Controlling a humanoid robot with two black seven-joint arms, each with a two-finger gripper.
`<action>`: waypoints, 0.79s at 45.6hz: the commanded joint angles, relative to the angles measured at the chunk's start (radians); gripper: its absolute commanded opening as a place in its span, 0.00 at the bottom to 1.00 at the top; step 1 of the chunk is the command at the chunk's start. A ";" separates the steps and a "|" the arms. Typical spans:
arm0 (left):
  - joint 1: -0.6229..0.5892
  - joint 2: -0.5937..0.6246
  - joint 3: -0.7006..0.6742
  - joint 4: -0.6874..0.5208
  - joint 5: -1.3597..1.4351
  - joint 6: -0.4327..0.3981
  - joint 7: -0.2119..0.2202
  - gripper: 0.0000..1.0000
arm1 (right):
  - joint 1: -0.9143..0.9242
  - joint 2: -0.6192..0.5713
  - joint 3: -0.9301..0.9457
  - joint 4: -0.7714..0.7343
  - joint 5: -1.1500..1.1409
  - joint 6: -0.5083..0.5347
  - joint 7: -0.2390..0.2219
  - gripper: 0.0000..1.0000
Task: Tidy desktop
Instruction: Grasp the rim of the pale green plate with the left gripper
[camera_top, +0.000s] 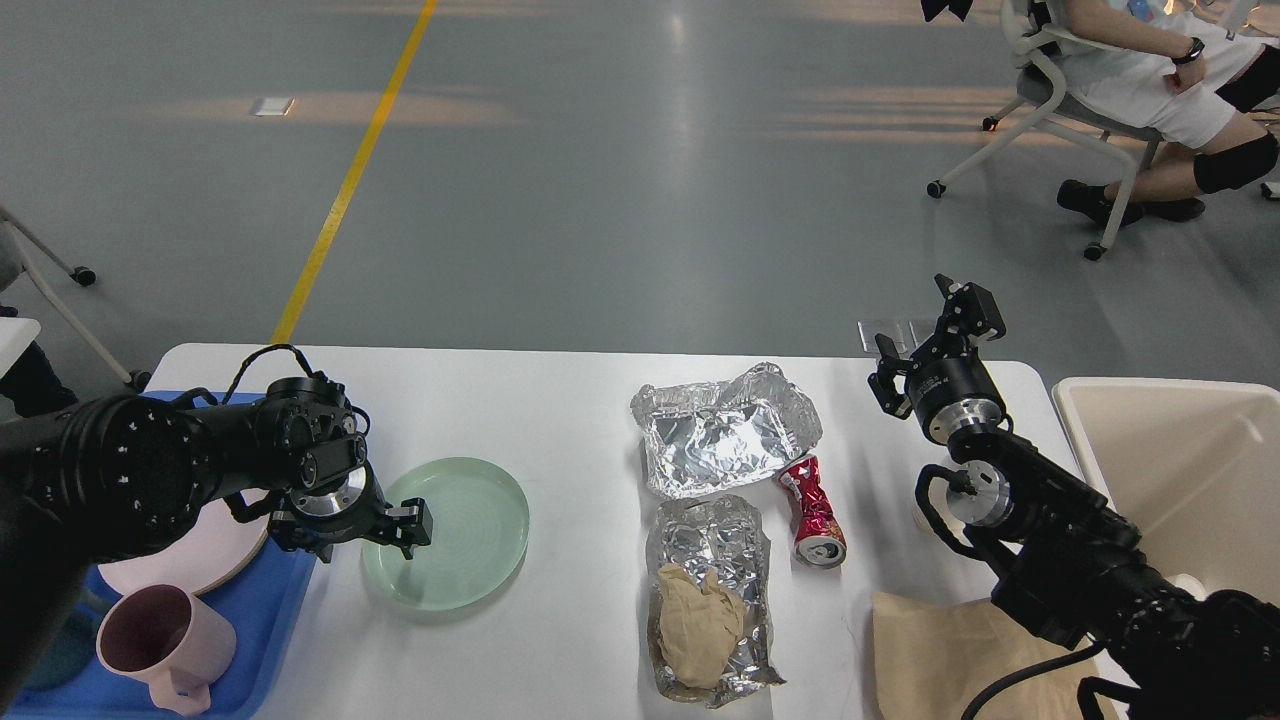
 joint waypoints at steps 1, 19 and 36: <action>0.022 -0.001 -0.012 0.025 0.000 0.001 0.000 0.85 | 0.001 0.000 0.000 0.000 0.000 0.000 0.000 1.00; 0.042 0.000 -0.021 0.055 0.000 -0.009 0.002 0.52 | -0.001 0.000 0.000 0.000 0.000 0.000 0.000 1.00; 0.042 0.008 -0.034 0.063 0.000 -0.102 0.000 0.15 | -0.001 0.000 0.000 0.000 0.001 0.000 0.000 1.00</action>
